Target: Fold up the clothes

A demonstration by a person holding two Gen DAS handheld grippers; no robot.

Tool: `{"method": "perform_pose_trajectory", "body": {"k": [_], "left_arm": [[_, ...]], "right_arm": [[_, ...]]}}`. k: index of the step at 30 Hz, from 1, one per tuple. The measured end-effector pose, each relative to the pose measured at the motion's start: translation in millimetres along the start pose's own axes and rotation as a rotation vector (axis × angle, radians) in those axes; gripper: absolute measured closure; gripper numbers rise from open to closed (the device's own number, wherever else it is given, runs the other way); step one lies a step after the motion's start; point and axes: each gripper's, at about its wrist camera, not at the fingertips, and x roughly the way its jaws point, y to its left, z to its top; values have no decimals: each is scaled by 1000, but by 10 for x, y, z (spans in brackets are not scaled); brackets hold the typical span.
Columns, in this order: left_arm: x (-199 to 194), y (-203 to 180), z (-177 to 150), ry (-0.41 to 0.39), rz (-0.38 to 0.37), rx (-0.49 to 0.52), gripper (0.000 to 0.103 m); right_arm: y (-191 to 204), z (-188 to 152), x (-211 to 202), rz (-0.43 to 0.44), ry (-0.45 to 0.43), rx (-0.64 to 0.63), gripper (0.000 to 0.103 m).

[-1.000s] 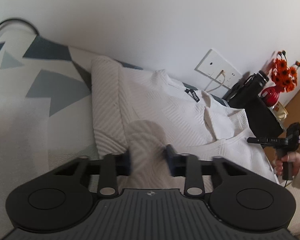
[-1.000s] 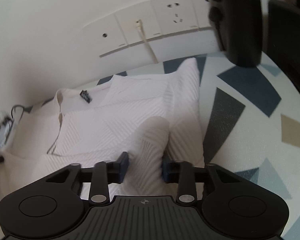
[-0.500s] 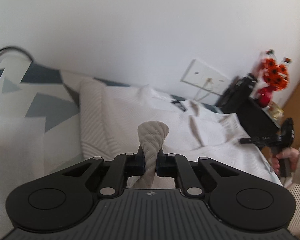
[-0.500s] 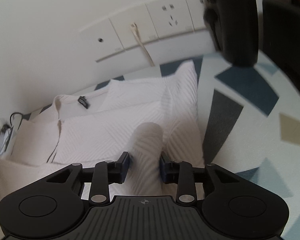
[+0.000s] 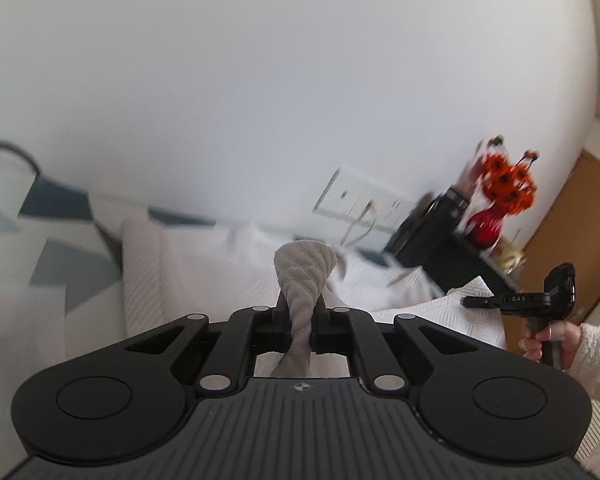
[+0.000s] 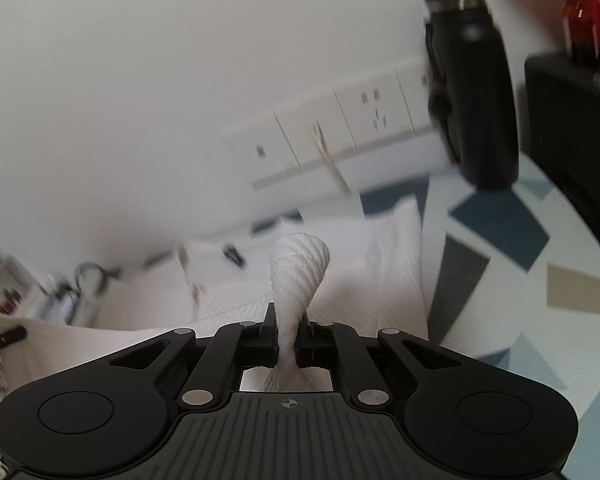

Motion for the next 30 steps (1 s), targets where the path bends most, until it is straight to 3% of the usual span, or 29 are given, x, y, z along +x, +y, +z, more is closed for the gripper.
{"method": "perform_pose_trajectory", "body": {"k": [7, 12, 30], "left_arm": [[45, -40, 292, -79, 2, 7, 95], [266, 4, 517, -114, 45, 20, 95], [1173, 434, 714, -115, 218, -9, 95]], "right_arm": [[-74, 271, 33, -10, -66, 16, 98], [-199, 467, 230, -9, -85, 42, 98], [-461, 884, 1241, -15, -57, 51, 98]]}}
